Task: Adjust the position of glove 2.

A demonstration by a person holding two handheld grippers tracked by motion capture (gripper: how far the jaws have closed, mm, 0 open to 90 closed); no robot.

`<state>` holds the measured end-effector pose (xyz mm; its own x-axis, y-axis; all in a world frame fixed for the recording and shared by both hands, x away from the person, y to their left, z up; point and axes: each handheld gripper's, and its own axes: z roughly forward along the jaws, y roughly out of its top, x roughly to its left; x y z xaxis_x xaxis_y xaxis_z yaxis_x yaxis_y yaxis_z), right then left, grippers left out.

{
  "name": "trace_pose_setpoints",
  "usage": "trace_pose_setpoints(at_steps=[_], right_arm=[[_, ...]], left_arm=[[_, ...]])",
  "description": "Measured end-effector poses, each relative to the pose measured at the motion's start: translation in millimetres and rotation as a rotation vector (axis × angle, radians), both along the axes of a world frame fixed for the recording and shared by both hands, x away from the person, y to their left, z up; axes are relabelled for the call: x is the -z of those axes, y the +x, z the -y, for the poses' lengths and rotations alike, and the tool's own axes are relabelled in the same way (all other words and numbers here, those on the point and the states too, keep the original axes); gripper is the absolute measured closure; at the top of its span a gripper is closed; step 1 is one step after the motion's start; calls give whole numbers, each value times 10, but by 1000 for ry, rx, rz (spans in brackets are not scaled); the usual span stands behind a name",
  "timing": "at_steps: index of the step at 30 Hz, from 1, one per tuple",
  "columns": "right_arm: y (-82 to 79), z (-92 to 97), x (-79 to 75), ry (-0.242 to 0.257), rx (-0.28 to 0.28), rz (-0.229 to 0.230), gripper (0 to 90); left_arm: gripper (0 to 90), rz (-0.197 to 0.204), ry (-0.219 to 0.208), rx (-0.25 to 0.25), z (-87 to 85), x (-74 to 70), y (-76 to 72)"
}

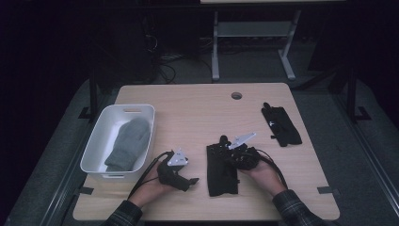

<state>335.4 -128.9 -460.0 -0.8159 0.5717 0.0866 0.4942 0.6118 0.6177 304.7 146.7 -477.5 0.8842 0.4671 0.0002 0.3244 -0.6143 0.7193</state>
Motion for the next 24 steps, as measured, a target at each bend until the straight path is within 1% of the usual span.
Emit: trace_pose_setpoints(at_steps=[3, 6, 8, 10, 11, 14, 15, 17, 18, 19, 21, 24], right_arm=[[-18, -34, 0, 2, -12, 0, 900], [-14, -15, -9, 7, -22, 4, 900], [-11, 22, -42, 19, -27, 27, 900], [12, 102, -99, 35, -4, 43, 900], [32, 157, -130, 36, 11, 55, 900], [115, 387, -208, 45, 76, 80, 900], [147, 479, -226, 44, 101, 94, 900], [208, 680, -250, 44, 158, 105, 900], [241, 813, -258, 45, 198, 107, 900], [264, 895, -258, 48, 218, 113, 900], [317, 1138, -254, 58, 280, 113, 900], [362, 1410, -241, 59, 357, 118, 900]], left_arm=[[121, 1, 0, 1, 0, 1, 0], [121, 2, -1, 1, -1, 1, 1], [122, 2, 0, 1, -1, 1, 1], [122, 1, 0, 1, 0, 1, 0], [121, 1, 0, 1, 0, 0, 0], [121, 0, 0, 3, -1, 0, -3], [122, -4, -2, 2, 0, 1, -5], [121, -4, -3, 2, 0, 2, -6], [121, -5, -3, 2, 0, 2, -5], [121, -4, -3, 1, 0, 2, -6], [121, -5, -3, 1, 1, 2, -6], [122, -5, -3, 1, 1, 2, -6]])
